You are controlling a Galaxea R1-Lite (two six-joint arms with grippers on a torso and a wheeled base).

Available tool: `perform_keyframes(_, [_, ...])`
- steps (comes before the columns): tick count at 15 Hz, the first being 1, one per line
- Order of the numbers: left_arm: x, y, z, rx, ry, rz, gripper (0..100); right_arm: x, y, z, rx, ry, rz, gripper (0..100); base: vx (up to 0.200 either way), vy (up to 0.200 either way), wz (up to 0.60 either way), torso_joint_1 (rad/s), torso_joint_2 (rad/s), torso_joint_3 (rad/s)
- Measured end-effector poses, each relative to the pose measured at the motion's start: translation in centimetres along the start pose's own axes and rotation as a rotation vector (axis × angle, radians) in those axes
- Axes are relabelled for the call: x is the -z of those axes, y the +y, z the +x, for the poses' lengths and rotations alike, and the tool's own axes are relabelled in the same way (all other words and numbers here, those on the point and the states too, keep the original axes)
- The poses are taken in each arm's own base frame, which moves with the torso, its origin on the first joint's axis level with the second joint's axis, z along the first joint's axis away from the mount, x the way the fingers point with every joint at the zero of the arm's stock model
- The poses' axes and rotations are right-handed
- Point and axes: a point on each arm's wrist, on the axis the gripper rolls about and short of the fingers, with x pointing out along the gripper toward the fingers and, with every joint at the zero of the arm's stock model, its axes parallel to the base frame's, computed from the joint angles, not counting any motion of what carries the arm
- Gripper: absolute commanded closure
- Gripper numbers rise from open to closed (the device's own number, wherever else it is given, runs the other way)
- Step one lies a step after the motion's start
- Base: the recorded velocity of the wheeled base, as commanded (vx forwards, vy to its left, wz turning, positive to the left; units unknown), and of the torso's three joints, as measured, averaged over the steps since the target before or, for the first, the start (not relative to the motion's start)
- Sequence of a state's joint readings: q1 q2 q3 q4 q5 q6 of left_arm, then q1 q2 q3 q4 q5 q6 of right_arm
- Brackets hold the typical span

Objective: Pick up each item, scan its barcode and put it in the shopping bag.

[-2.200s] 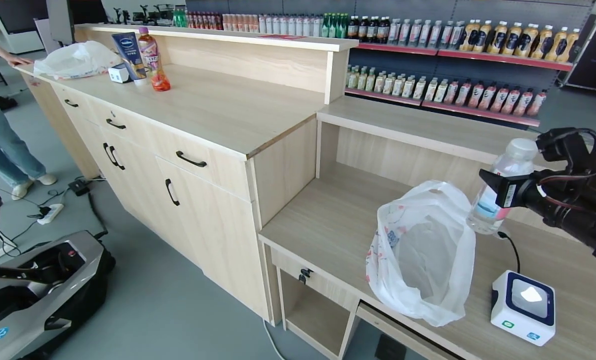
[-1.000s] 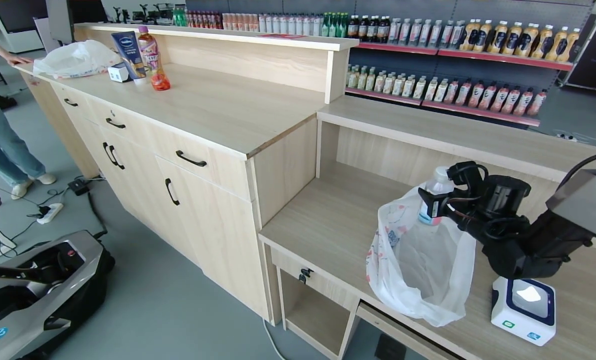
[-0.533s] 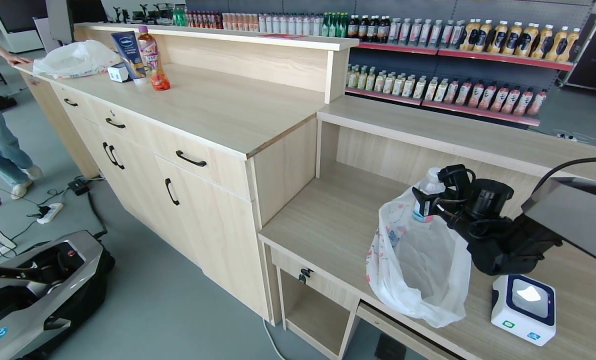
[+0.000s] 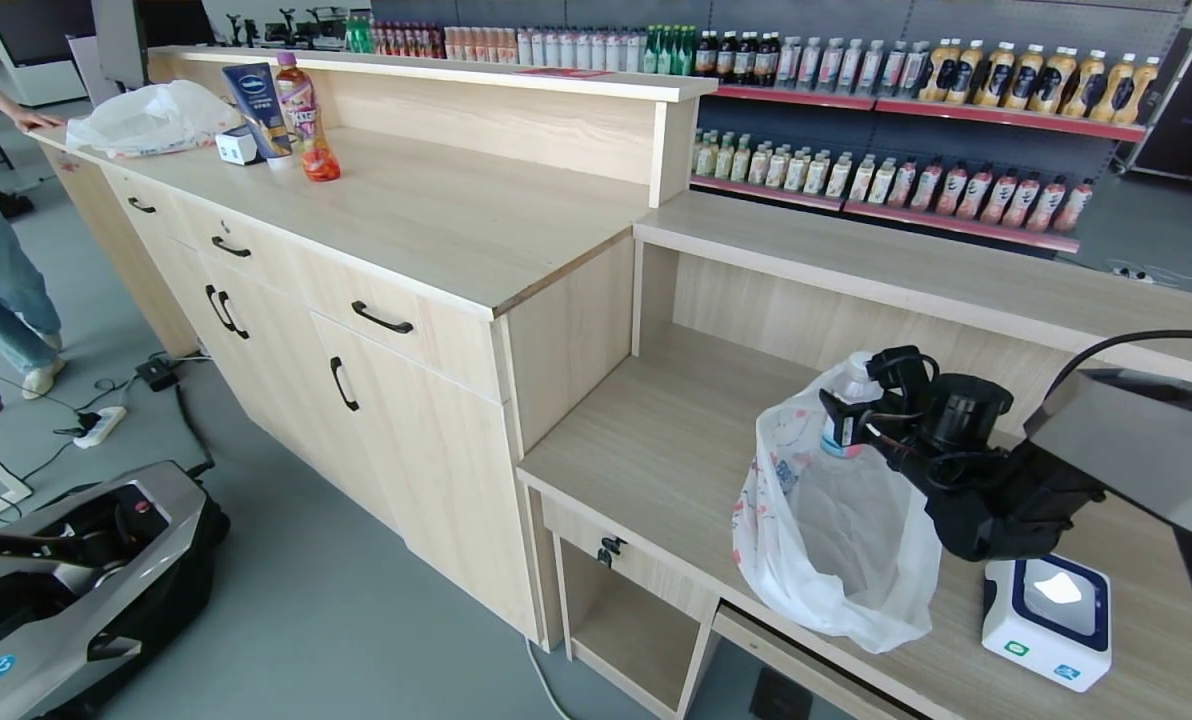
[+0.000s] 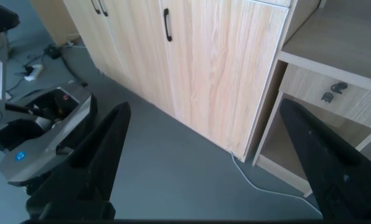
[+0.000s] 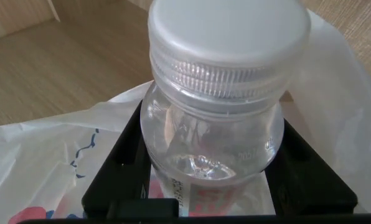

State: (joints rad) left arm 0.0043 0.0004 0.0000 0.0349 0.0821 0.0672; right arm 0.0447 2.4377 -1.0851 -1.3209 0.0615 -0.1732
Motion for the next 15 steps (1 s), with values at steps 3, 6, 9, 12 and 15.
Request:
perform_keyframes(3, [0.0,0.0,0.0,0.000,0.000,0.000,0,0.4,0.2,0.0,-0.006,0.018,-0.003,0,0.000,0.000,0.00,0.000,0.00,0.000])
perform_keyframes(6, [0.0,0.0,0.0,0.000,0.000,0.000,0,0.4,0.2,-0.1,-0.009,0.023,-0.002,0,0.000,0.000,0.00,0.000,0.00,0.000])
perform_keyframes(9, [0.0,0.0,0.0,0.000,0.000,0.000,0,-1.0,0.2,-0.7,-0.056,0.001,-0.001,0,0.000,0.000,0.00,0.000,0.00,0.000])
perform_keyframes(12, [0.0,0.0,0.0,0.000,0.000,0.000,0,-3.9,0.0,-3.2,-0.112,-0.015,-0.008,0,0.000,0.000,0.00,0.000,0.00,0.000])
perform_keyframes(15, [0.0,0.0,0.0,0.000,0.000,0.000,0,-6.9,-0.4,-7.9,-0.120,0.005,-0.046,0,0.000,0.000,0.00,0.000,0.00,0.000])
